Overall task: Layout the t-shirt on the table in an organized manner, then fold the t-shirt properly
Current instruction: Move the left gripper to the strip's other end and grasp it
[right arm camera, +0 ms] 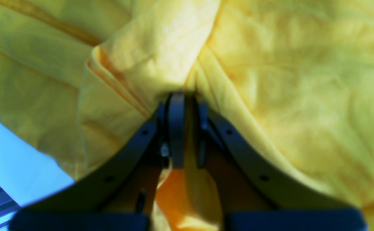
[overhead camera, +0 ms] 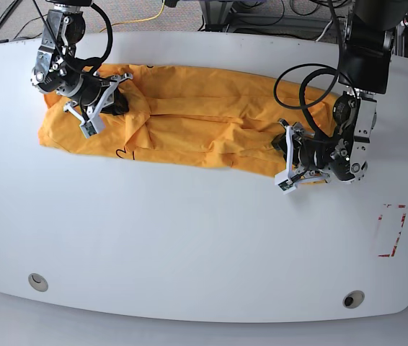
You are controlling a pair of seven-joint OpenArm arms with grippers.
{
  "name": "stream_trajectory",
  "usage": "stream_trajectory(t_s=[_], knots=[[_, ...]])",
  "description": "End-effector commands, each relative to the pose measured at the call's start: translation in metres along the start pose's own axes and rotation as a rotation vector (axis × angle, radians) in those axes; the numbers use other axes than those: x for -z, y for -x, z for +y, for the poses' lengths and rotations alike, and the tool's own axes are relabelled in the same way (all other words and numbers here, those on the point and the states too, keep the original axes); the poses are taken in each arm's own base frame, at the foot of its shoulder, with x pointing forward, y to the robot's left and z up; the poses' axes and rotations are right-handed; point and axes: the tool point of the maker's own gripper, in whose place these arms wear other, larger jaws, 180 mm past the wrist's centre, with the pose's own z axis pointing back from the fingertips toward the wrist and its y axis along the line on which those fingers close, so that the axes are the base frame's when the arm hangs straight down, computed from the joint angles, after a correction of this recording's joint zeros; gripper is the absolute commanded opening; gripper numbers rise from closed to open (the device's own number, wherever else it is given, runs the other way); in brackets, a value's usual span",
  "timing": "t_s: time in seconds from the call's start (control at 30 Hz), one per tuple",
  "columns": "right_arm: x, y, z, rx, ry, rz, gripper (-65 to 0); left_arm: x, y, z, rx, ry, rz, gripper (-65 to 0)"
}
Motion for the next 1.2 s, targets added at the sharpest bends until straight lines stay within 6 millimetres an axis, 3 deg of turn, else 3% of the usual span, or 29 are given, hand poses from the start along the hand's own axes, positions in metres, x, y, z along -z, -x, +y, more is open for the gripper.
stream_trajectory(t_s=[0.0, 0.37, 0.57, 0.77, 0.93, 1.17], knots=[[-0.003, 0.005, -0.006, -0.019, 0.026, 0.035, -59.9, -0.023, -0.012, 0.015, 0.029, -0.071, -0.02, -41.3], [-0.003, 0.005, -0.007, -0.021, 0.028, 0.036, -59.9, -0.087, -0.003, 0.061, -0.065, -0.256, -0.049, -30.0], [-0.003, 0.005, -0.007, -0.022, 0.029, 0.037, -59.9, -0.099, 0.025, 0.076, -0.165, -0.292, -0.041, -29.3], [-0.003, 0.005, -0.006, -0.023, 0.028, 0.038, -59.9, -0.091, 0.042, 0.058, -0.179, -0.22, -0.029, -29.3], [-0.003, 0.005, -0.006, -0.023, 0.028, 0.038, -59.9, -0.096, 0.051, 0.047, -0.162, -0.194, -0.038, -29.6], [-0.003, 0.005, -0.006, -0.023, 0.028, 0.038, -59.9, -0.09, 0.078, 0.025, -0.152, -0.166, 0.014, -29.6]])
